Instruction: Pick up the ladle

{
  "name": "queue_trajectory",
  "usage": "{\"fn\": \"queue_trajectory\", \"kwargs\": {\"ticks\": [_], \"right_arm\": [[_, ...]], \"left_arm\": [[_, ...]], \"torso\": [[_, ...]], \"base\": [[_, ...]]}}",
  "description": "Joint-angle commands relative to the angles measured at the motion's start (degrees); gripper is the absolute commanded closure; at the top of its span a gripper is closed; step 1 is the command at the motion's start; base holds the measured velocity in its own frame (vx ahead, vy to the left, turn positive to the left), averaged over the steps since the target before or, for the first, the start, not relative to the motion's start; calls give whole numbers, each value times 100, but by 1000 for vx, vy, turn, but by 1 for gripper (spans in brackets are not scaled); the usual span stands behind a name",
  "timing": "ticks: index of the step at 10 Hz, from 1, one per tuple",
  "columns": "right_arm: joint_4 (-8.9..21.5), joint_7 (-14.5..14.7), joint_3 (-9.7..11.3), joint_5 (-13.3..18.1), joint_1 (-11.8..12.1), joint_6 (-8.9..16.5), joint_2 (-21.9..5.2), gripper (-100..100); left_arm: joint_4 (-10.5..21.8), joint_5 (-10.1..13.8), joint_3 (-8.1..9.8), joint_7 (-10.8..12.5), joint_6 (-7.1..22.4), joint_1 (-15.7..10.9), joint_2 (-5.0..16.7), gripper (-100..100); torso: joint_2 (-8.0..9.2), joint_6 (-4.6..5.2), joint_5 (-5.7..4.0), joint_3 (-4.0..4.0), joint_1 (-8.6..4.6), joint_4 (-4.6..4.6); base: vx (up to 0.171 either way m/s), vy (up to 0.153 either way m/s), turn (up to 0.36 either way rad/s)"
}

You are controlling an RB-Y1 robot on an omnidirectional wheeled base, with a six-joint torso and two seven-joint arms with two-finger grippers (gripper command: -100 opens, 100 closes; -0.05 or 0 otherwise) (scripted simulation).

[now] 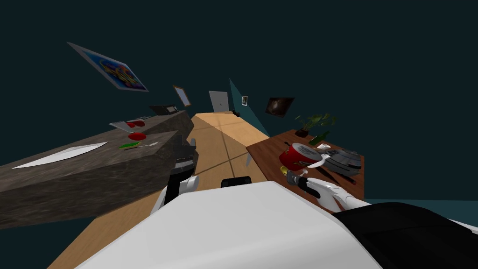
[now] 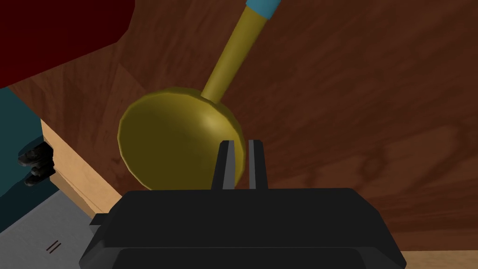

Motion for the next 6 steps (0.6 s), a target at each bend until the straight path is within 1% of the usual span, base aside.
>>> {"fn": "queue_trajectory", "kwargs": {"ticks": [1,2,3,4,5,6], "right_arm": [[-251,286,156,-286,-46,180,-125,100],[-251,310,156,-401,-46,180,-125,100],[-459,552,290,-589,-89,325,-228,100],[-459,568,290,-712,-89,325,-228,100],[-409,523,276,-621,-95,290,-204,100],[-419,542,279,-636,-93,303,-209,0]], "left_arm": [[0,0,0,0,0,0,0,0],[0,0,0,0,0,1,0,0],[0,0,0,0,0,0,0,0],[0,0,0,0,0,0,0,0],[0,0,0,0,0,0,0,0],[0,0,0,0,0,0,0,0]], "torso": [[0,0,0,0,0,0],[-1,4,0,-1,-1,-1],[-2,0,0,-1,1,-1],[-2,3,0,-2,-1,-2],[-2,3,0,-2,-1,-2],[0,1,0,-1,2,-1]], "base": [[18,-24,-106],[14,-17,-47],[16,-23,-89],[14,-20,-60],[4,-7,-6],[0,0,0]]}}
